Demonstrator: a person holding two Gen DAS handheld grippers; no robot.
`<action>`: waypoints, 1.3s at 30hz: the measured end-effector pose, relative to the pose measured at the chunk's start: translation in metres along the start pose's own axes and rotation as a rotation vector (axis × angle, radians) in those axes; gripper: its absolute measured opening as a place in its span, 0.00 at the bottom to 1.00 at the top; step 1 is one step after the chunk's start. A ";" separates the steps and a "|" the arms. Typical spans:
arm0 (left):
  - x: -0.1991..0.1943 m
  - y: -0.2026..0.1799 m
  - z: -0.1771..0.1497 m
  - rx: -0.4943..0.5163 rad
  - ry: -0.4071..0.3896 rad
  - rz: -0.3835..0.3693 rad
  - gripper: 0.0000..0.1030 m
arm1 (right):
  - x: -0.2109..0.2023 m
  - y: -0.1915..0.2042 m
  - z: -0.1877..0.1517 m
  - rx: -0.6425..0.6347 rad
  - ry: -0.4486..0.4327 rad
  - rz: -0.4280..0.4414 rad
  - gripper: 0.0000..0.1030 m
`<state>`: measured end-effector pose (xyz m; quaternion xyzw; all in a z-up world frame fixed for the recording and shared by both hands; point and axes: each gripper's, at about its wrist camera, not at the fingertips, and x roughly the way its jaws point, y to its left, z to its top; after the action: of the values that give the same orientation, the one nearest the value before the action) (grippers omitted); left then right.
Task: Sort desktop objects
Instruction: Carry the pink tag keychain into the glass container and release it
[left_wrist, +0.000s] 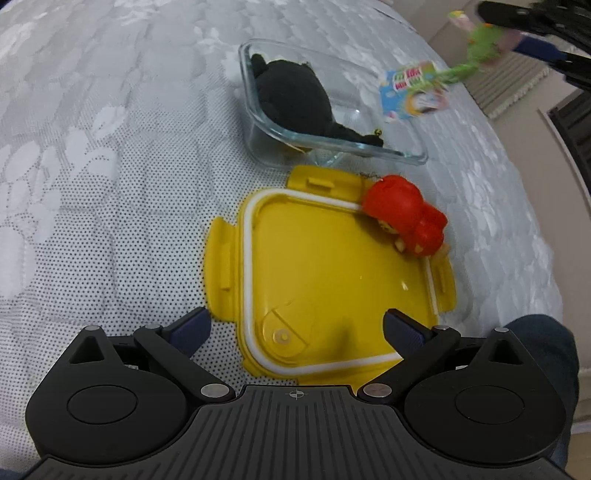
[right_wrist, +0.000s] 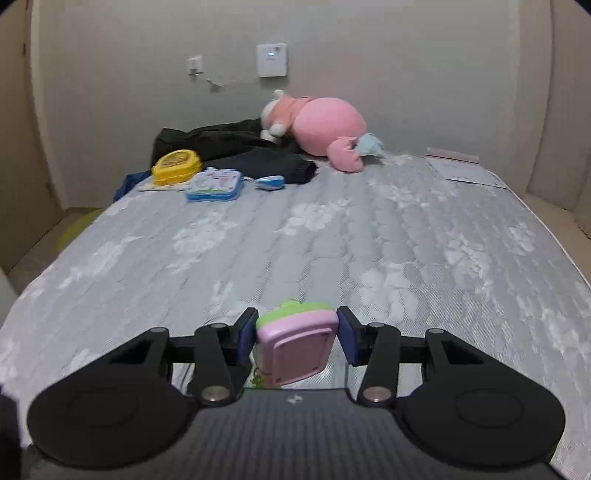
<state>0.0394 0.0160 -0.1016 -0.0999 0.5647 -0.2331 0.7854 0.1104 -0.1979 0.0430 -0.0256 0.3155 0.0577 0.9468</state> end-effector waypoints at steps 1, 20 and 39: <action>0.002 0.001 0.001 -0.003 0.004 -0.004 1.00 | 0.010 0.001 -0.001 -0.001 0.013 -0.009 0.47; 0.014 0.004 0.008 -0.021 0.028 -0.036 1.00 | 0.123 0.001 -0.055 0.155 0.223 0.022 0.52; 0.016 0.000 0.004 0.049 0.033 0.010 1.00 | 0.141 0.002 -0.066 0.119 0.243 -0.049 0.38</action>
<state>0.0469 0.0075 -0.1141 -0.0737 0.5722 -0.2446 0.7793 0.1830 -0.1887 -0.0947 0.0162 0.4299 0.0122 0.9027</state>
